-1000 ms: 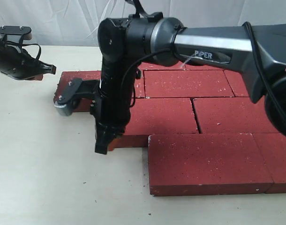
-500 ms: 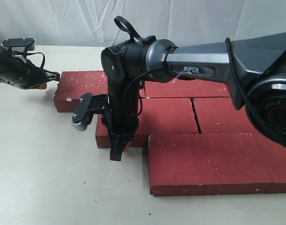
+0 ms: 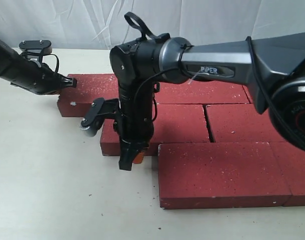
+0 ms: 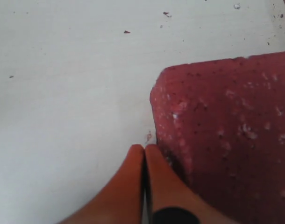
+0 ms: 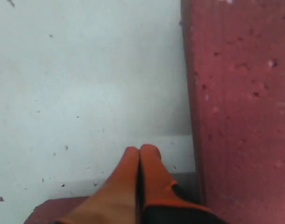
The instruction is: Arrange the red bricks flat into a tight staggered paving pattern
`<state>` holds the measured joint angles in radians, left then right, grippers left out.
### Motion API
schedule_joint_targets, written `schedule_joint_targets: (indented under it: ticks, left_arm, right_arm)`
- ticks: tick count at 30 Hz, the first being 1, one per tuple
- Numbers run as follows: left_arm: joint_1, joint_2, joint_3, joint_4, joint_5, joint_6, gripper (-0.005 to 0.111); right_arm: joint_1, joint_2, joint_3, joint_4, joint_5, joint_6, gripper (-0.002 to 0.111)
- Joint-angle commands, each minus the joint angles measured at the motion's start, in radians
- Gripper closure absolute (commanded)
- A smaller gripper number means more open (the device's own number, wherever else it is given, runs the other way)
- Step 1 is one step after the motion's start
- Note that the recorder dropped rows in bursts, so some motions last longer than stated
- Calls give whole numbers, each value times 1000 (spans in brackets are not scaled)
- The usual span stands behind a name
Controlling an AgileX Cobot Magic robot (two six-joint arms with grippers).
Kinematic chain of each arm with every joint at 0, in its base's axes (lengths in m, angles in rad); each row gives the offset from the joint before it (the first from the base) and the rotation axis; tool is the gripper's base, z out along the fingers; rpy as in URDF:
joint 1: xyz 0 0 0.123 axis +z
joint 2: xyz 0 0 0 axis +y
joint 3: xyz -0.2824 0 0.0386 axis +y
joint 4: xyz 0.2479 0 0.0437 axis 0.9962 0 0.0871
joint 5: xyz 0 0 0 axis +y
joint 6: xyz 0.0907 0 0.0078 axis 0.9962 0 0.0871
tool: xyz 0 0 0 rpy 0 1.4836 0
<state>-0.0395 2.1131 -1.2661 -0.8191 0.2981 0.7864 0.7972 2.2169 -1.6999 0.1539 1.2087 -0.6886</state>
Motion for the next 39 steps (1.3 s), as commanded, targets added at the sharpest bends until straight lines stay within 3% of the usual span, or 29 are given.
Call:
schedule_joint_targets:
  ticks: [1, 7, 16, 33, 39]
  left_arm:
    - [-5, -2, 4, -22, 1, 10, 107]
    - [-33, -2, 4, -47, 42, 60, 107]
    - [-31, -2, 4, -20, 23, 62, 107]
    - [67, -5, 4, 3, 41, 51, 107]
    - [111, -76, 4, -10, 126, 51, 107]
  right_arm:
    - [-9, -73, -1, 10, 12, 12, 109]
    - [-70, -187, -1, -102, 12, 149, 109]
    - [-224, -219, 2, -96, 12, 195, 109]
    - [-401, -219, 2, -115, 12, 195, 109]
    - [-485, -226, 2, -136, -30, 249, 109]
